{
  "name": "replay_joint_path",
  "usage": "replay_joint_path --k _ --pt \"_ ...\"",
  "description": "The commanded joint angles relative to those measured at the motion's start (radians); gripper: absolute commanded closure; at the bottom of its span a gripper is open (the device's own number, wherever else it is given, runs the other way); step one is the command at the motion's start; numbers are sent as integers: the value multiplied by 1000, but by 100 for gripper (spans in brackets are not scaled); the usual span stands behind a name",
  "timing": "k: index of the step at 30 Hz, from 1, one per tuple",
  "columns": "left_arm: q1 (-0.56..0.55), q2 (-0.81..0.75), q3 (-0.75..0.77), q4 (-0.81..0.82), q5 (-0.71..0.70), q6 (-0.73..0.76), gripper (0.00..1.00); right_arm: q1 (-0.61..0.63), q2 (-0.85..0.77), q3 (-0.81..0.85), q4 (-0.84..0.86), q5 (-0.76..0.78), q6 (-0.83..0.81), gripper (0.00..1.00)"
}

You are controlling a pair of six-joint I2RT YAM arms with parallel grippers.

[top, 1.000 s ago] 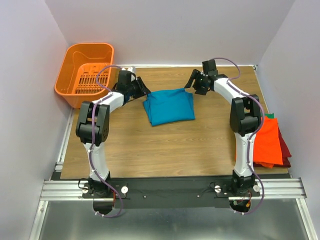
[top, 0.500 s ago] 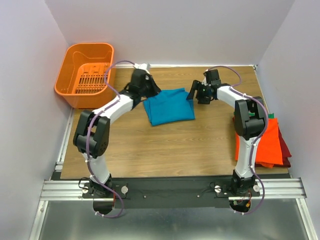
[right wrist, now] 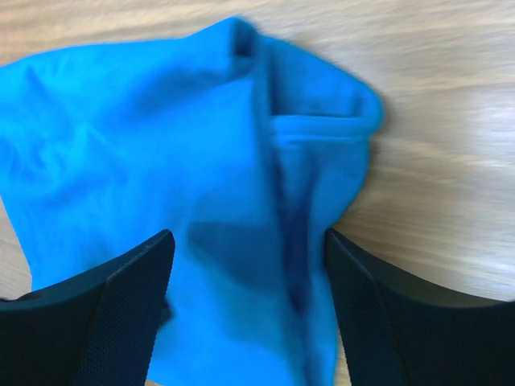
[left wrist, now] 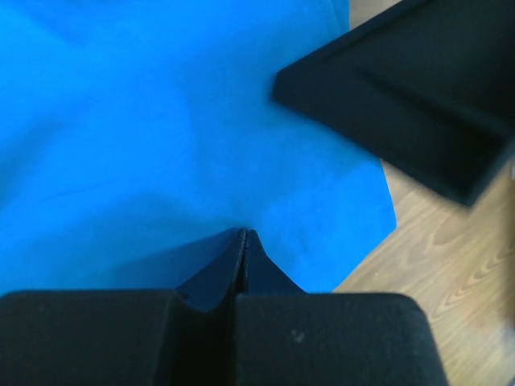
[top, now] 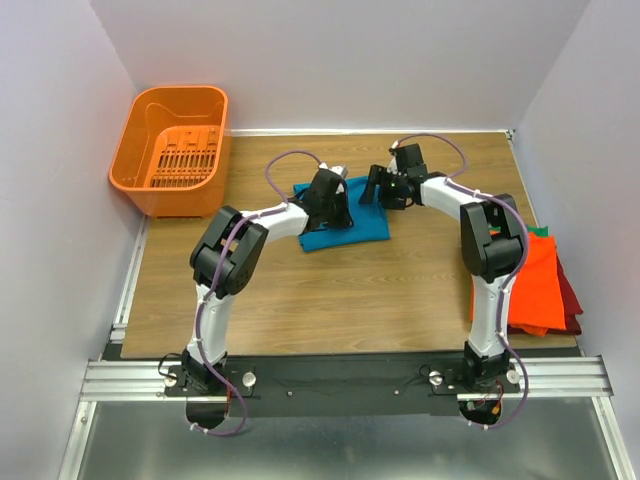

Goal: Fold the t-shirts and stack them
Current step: Fold the tshirt, then neatly place the folded tshirt to the corner

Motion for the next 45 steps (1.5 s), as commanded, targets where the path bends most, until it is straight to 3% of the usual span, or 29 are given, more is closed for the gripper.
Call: replay_joint_path --k 1,3,5,10,12,20,27,32,38,45 --pt "-20 32 44 -31 -8 34 99 38 40 -30 -11 66 5 22" --pt "-20 37 42 -37 -15 40 99 38 43 -42 -10 91 16 27" --pt "-20 35 42 -50 -22 44 99 38 46 -48 -10 108 27 39" --pt "-18 2 64 -86 -60 58 99 43 31 -79 -10 157 53 88" --pt "-14 -26 96 -128 -84 69 99 43 -3 -109 -11 212 85 99" --pt "26 -181 113 -206 -115 90 99 41 -121 -186 -22 329 193 99" --pt "78 -343 1 -205 -100 100 99 31 -202 -229 -62 457 260 99" --pt "101 -429 -66 -197 -92 101 99 -11 -234 -240 -100 453 344 99" --pt "109 -508 -113 -198 -80 106 99 -22 -181 -122 -290 580 395 99" --pt "117 -563 -129 -209 -63 118 99 -49 -130 102 -695 793 570 99"
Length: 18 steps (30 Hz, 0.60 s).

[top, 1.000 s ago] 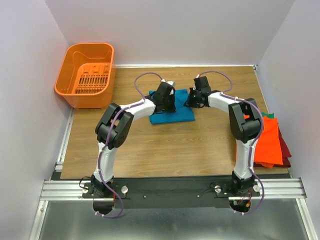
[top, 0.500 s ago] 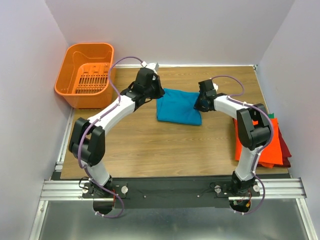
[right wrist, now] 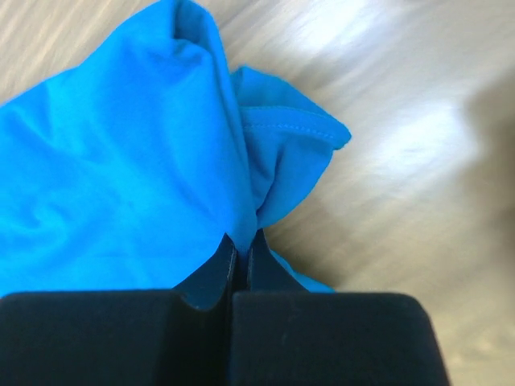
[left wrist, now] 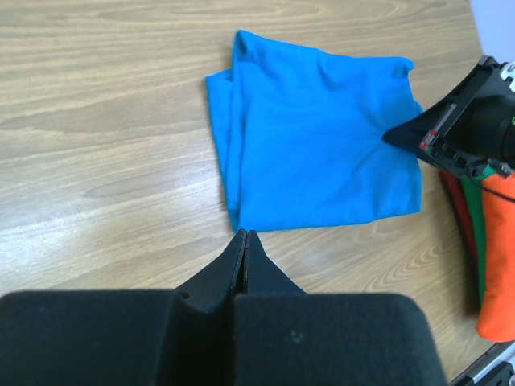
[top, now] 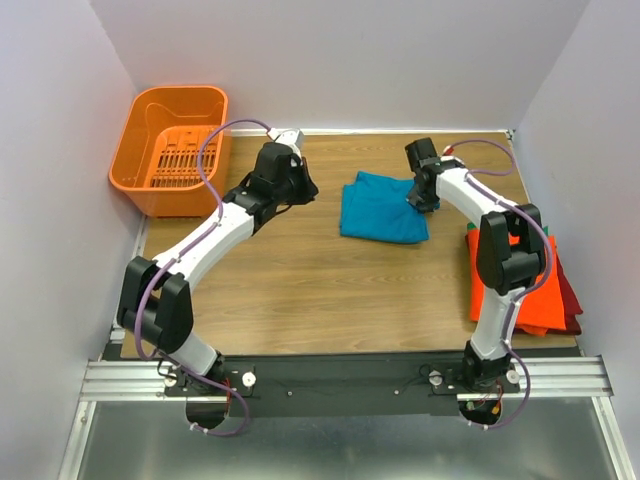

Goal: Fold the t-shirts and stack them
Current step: Neatly place the folded tshirt to the corner

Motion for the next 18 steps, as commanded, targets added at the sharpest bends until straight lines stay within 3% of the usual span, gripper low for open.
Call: replay_joint_path --k 1,12,18 --pt "9 -49 -6 -13 20 24 99 -32 29 122 -309 209 153 99" --pt "11 -66 9 -21 50 26 99 -178 82 456 -659 269 209 99" --pt "12 -66 8 -24 61 24 99 -258 24 485 -690 255 177 99"
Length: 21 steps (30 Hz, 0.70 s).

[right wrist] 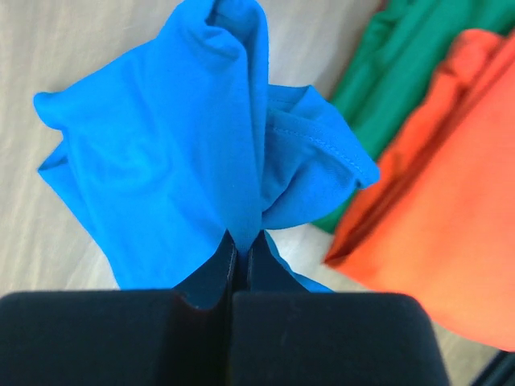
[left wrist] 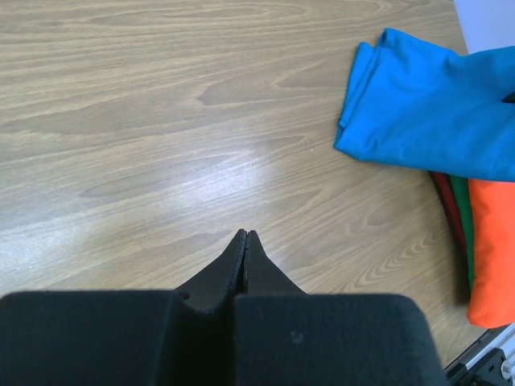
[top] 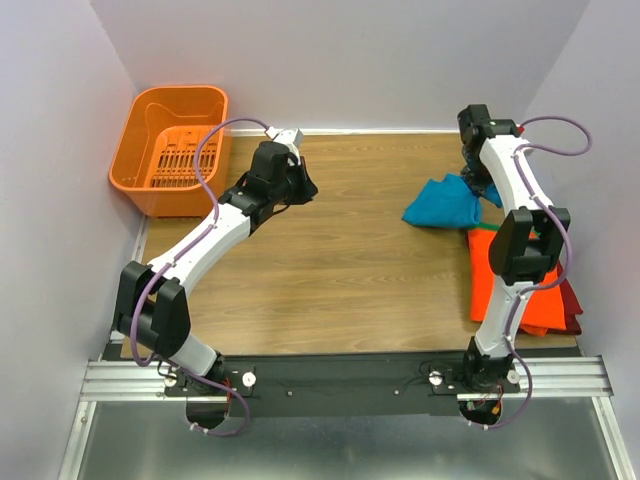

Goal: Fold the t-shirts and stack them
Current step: Neatly place the folded tshirt to the corner

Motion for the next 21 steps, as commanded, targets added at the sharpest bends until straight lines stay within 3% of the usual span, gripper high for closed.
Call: replay_joint_path --k 1,6,21 --pt "4 -32 6 -6 32 14 99 -49 -53 19 -96 51 0 99" --pt "4 -23 8 -6 36 14 99 -98 -143 -7 -100 68 -24 99" --pt "5 -1 12 -2 53 8 100 -158 -223 125 -115 65 -112 99"
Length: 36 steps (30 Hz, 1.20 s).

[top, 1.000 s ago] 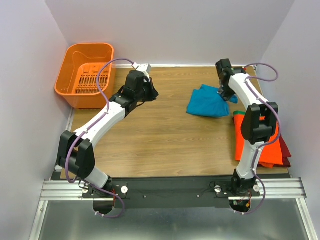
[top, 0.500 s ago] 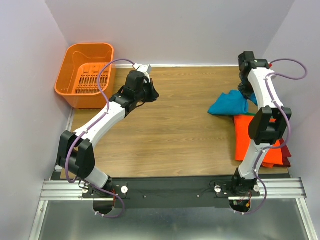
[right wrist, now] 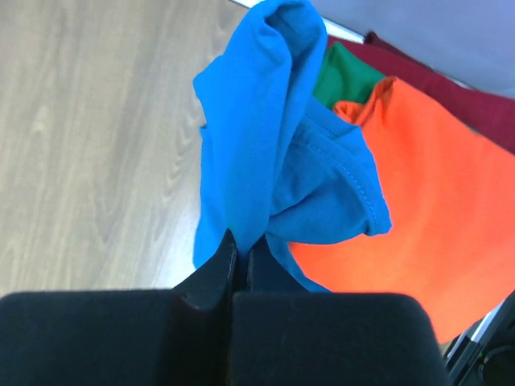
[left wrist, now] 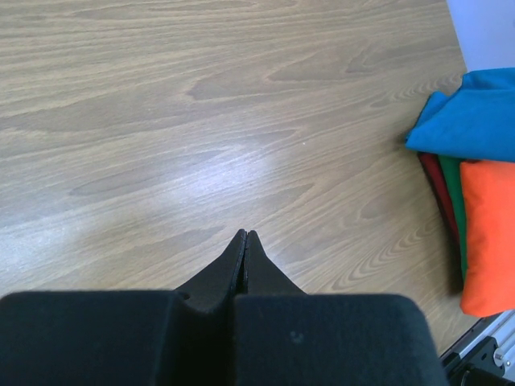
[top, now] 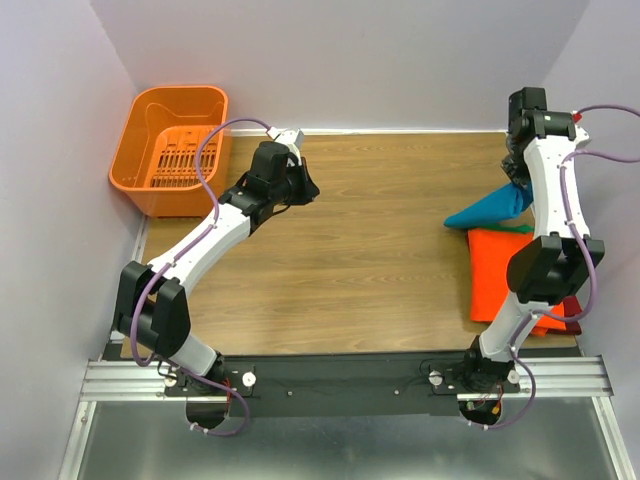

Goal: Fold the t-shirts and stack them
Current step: Neatly place the folded tshirt to the corner

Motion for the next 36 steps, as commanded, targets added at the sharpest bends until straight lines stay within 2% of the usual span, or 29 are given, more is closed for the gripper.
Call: replay_joint_path --k 1,7,11,15,24,26,27,28,30,34,36 --pt "3 0 12 2 22 8 100 -10 -45 93 -22 52 -34 99" --pt "3 -3 9 0 21 13 100 -27 -72 176 -51 52 -58 99" --pt "3 -6 9 -1 17 14 100 -31 -135 128 -51 76 -49 99" --pt "3 -9 9 -4 22 20 100 -34 -221 24 -51 90 -31 99" --pt "-12 -6 -22 29 56 24 100 -34 -488 -361 -53 153 27 99" --pt "-20 -12 -38 45 65 20 100 -34 -532 -434 -51 136 27 90" --pt "-24 -15 -40 48 71 17 100 -34 -554 -455 -53 124 23 75" --pt "-33 -21 -48 57 71 16 100 -34 -601 -476 -53 93 8 37" --pt "-40 -30 -55 65 73 14 100 -34 -643 -527 -53 75 -15 0" --pt "-43 -60 -81 82 83 8 100 -34 -734 -568 -27 33 -101 0" --pt "-43 -70 -89 88 85 7 100 -34 -776 -581 45 -46 -149 0"
